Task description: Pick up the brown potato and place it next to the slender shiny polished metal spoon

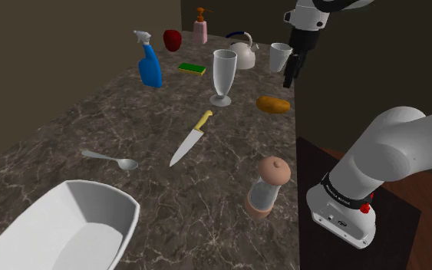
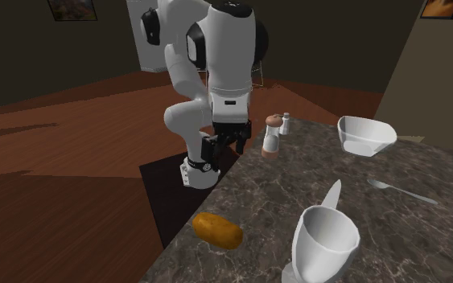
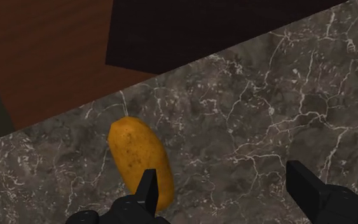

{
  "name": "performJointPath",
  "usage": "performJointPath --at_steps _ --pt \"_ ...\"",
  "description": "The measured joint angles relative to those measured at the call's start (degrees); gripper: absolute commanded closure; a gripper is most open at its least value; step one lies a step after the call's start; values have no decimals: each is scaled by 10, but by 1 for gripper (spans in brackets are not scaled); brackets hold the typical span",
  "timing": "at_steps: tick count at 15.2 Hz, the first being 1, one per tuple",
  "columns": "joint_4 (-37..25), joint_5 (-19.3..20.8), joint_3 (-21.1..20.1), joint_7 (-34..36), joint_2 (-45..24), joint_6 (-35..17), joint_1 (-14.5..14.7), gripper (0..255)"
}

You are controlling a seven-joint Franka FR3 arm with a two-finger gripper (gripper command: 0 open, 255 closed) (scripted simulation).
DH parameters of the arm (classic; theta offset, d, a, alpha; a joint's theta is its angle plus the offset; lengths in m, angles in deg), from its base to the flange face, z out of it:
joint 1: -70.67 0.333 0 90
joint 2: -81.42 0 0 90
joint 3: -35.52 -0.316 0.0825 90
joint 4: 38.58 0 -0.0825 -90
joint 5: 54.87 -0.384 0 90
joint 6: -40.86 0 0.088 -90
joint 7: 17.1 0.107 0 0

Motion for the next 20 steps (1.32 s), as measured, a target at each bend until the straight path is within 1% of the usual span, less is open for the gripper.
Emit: performJointPath --at_steps 2,6,11,14,20 --pt "21 12 12 -28 -15 -49 2 0" --pt "48 37 45 -89 -67 -156 5 0" --pt "50 50 86 -166 -171 -296 19 0" --pt "56 49 94 -183 -202 -342 25 0" --pt "73 46 104 -192 -242 -400 27 0"
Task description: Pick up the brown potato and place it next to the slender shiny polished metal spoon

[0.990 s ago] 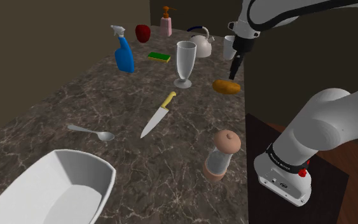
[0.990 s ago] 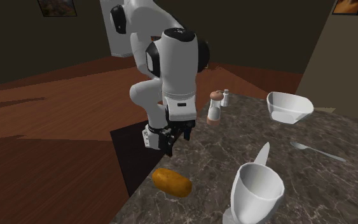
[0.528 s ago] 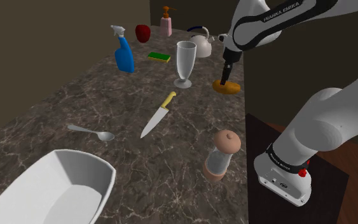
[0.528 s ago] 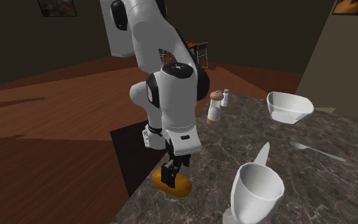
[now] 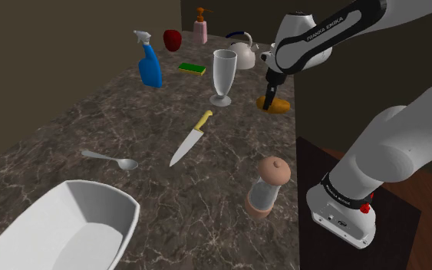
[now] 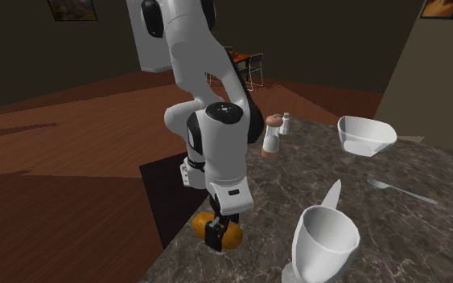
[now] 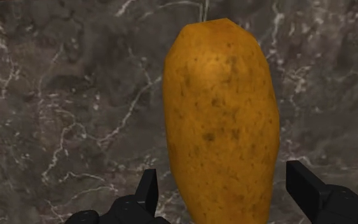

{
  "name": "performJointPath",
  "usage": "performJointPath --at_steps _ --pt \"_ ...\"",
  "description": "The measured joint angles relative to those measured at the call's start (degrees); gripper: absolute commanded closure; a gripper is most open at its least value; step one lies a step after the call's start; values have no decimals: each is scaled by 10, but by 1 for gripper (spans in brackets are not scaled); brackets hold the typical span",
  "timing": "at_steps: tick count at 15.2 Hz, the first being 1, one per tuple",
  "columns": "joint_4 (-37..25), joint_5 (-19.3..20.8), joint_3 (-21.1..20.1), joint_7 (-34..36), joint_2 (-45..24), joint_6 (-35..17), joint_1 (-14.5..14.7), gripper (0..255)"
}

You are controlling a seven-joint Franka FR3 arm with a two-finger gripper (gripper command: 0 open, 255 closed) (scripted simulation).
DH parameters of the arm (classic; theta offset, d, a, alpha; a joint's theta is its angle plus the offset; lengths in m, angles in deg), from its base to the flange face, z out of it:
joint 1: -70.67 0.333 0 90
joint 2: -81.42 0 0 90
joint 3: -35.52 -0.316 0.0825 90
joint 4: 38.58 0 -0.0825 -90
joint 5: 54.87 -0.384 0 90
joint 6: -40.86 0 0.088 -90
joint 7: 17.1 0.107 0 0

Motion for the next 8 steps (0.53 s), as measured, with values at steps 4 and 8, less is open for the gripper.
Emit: performJointPath --at_steps 4,8 --pt "2 -1 0 1 -4 -7 1 0" --pt "2 -1 0 1 -4 -7 1 255"
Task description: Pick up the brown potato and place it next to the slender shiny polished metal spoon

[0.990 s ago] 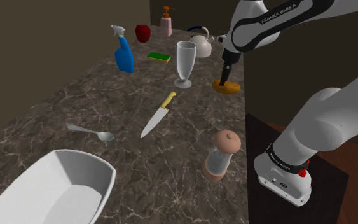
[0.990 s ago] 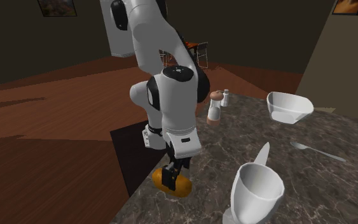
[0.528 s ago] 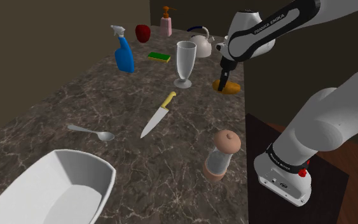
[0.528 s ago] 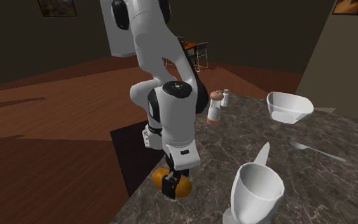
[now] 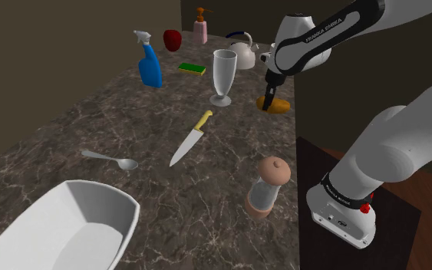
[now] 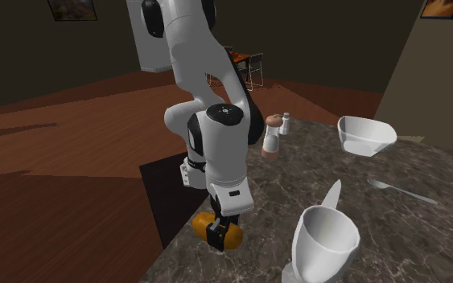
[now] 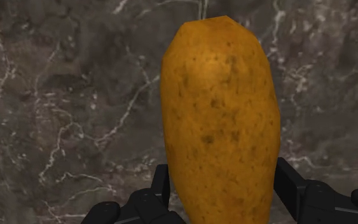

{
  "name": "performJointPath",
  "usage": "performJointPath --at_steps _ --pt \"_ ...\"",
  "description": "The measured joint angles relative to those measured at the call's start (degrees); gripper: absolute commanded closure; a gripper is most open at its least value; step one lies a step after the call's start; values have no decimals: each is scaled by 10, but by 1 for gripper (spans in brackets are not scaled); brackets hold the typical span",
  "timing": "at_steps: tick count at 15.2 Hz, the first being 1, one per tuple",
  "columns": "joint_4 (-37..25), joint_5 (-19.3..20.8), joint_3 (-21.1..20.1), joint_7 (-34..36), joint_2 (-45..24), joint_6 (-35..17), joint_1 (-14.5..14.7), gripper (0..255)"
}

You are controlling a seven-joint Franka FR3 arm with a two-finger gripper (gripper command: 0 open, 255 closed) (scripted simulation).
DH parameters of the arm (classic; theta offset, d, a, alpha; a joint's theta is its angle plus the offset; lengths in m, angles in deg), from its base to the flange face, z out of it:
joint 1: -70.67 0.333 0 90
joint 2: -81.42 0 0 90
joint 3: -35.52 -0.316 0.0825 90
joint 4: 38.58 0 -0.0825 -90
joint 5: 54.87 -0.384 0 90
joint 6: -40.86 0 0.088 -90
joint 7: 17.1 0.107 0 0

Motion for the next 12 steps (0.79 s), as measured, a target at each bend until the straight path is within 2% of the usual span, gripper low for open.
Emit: performJointPath --at_steps 9,12 --pt "0 0 0 0 0 0 0 255" --pt "-7 2 -3 2 14 22 -1 255"
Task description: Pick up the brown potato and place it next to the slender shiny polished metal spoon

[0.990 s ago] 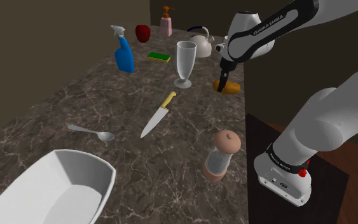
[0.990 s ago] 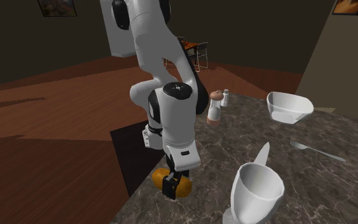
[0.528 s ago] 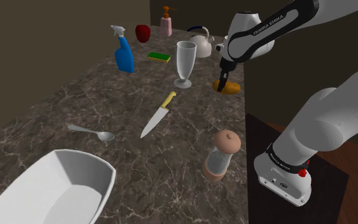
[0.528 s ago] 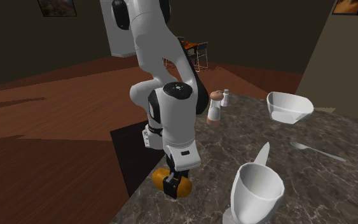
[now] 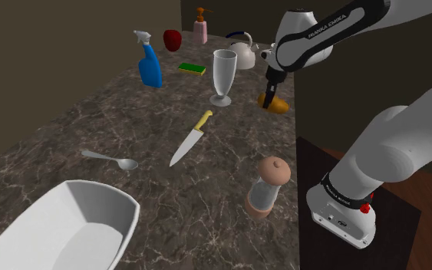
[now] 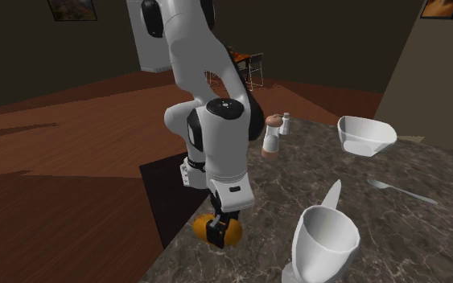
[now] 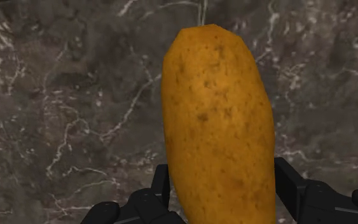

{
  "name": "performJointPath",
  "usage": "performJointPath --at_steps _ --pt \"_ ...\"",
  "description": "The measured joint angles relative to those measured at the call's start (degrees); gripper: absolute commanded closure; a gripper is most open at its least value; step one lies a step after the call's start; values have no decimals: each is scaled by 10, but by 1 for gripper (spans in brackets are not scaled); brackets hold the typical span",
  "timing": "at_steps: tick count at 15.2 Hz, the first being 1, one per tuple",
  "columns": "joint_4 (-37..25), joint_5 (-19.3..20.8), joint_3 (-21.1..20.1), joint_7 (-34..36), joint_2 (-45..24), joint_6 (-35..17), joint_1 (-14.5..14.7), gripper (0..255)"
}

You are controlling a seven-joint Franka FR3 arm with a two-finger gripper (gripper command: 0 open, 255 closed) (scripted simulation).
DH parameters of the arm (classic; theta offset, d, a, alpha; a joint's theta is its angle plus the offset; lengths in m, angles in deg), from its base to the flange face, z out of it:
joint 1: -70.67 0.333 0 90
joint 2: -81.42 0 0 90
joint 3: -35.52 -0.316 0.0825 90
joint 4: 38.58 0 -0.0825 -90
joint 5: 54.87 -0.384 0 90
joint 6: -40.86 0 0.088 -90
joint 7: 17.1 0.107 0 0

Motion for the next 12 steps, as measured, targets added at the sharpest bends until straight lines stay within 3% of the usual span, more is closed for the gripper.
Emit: performJointPath --at_steps 12 --pt "-45 3 -13 4 64 109 -4 255"
